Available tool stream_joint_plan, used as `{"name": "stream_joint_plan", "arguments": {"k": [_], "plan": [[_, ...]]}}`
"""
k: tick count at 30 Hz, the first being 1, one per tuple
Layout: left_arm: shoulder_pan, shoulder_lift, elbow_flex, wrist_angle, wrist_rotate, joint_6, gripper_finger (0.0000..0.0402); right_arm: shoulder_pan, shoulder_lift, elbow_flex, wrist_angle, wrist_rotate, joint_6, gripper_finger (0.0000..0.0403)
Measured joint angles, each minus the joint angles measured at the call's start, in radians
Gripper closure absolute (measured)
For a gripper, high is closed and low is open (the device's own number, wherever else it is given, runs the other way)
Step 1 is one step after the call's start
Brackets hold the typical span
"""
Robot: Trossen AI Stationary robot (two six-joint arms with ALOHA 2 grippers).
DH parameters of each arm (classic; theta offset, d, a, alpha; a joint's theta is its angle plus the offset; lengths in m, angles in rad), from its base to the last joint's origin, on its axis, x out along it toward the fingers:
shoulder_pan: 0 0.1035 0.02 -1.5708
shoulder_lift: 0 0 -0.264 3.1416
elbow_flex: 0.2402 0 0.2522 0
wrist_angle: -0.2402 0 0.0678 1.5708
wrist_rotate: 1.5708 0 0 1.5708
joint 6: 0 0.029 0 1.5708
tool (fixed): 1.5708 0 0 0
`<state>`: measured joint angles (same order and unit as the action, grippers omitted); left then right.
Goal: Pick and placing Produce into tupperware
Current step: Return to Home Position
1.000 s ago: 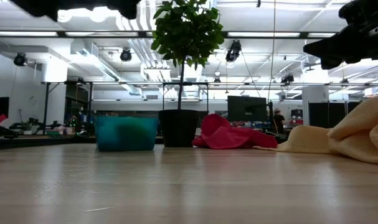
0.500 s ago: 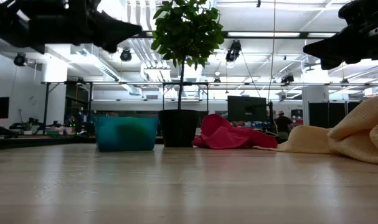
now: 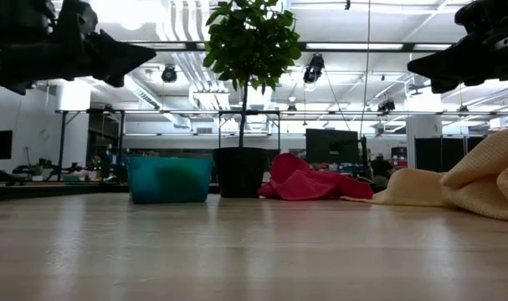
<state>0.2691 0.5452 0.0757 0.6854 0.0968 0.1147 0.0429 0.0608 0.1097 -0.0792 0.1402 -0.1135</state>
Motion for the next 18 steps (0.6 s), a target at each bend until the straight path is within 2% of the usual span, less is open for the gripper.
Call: {"name": "stream_joint_plan", "arguments": {"k": [4,8,18], "plan": [[-0.002,-0.048,0.0,-0.162,-0.028,-0.053,0.0402,0.0,0.0,0.0,0.001,0.038,0.005,0.0394],[-0.023,-0.081,-0.001,-0.229,-0.041,-0.083,0.0401,0.0,0.0,0.0,0.002,0.122,0.01,0.0394],[-0.196,-0.216,-0.003,-0.457,-0.211,-0.099,0.0401,0.0,-0.001,0.0,-0.04,0.087,0.092,0.0394]]}}
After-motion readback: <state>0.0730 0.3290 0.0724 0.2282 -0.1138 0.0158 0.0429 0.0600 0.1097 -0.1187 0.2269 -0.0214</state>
